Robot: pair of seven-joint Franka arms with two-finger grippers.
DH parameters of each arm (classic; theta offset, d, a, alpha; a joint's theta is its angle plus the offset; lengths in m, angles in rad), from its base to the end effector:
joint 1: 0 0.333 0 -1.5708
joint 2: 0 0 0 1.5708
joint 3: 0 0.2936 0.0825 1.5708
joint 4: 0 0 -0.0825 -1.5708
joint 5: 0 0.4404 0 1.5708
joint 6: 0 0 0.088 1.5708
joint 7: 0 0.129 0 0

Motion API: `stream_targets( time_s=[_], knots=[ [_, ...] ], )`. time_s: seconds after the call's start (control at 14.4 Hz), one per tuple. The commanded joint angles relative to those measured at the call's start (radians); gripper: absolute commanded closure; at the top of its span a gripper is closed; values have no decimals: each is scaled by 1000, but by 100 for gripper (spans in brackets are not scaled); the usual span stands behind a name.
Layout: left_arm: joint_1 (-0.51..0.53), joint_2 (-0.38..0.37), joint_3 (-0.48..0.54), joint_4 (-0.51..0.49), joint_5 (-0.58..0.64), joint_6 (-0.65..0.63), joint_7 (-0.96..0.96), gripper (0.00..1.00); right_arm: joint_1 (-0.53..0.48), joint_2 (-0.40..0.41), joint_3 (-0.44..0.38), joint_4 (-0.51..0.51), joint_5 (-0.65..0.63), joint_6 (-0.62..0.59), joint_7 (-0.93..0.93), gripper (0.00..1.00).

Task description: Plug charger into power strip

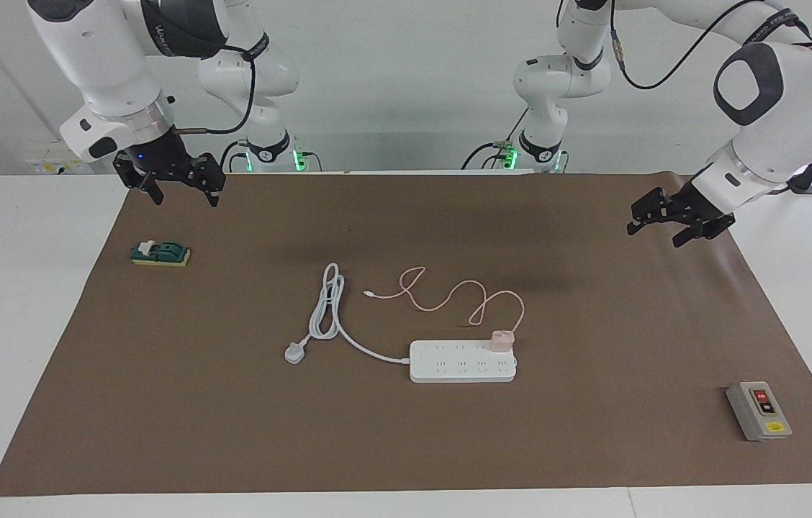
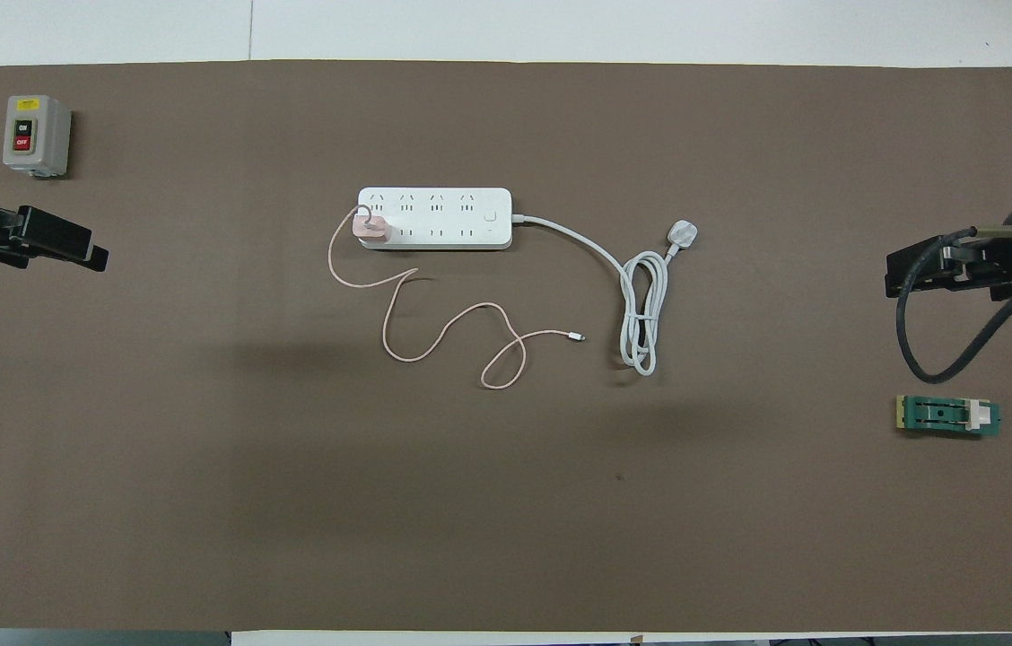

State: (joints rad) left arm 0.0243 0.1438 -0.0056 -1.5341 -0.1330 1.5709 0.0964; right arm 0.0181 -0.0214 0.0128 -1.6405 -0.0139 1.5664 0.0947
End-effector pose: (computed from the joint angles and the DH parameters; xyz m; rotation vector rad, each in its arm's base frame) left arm 0.6445 -0.0049 0.5102 2.9965 -0.1057 -0.1487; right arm 0.6009 0.0168 0.5560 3.1215 -0.0991 -0.0808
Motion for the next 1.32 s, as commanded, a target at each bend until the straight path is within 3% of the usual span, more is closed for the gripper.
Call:
stream_targets(
  time_s=[0.0, 0.21, 1.04, 1.25],
  knots=[
    [-13, -26, -5, -20, 87, 15, -174, 0, -17, -20, 10, -15, 14, -16, 14, 0],
    [-14, -52, -11, -17, 157, 8, -176, 0, -17, -20, 10, -15, 12, -16, 14, 0],
    [-32, -105, -17, -34, 156, -107, -173, 0, -17, -20, 10, -15, 12, -16, 14, 0],
    [-18, -156, -17, -66, 153, -110, -170, 0, -17, -20, 10, -15, 14, -16, 14, 0]
  ],
)
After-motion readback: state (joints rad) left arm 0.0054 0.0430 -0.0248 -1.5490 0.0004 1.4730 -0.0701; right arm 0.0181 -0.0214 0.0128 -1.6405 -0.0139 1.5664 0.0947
